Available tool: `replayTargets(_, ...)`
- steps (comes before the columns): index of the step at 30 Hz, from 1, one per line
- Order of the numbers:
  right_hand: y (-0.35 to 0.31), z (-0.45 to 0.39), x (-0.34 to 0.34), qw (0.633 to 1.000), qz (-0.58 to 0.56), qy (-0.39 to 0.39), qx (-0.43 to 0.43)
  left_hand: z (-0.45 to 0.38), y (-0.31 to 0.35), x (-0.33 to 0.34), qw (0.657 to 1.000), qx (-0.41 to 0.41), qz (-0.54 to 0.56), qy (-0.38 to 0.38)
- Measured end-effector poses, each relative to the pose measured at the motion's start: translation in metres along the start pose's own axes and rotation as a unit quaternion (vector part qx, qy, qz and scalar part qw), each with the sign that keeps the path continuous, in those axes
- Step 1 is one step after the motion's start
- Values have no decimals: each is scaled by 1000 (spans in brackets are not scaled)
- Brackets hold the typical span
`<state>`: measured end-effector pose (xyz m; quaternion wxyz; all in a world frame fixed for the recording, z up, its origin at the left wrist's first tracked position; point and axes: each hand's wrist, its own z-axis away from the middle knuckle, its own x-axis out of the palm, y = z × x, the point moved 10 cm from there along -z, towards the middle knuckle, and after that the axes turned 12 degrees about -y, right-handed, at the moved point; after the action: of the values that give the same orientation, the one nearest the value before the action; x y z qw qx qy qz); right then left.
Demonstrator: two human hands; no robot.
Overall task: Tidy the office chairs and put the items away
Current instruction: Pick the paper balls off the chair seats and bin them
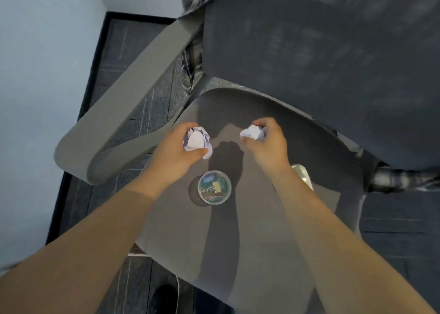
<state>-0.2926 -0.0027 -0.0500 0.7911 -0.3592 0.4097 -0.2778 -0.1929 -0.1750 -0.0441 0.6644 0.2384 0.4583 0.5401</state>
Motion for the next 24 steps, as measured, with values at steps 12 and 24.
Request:
replayTargets(12,-31,242,-109,974,-110,199,-5,141,133,46,974,170,-103,-106)
replayTargets(24,69,537,-197,885,-174,425,73,312,219,255,886,277,-154,-339)
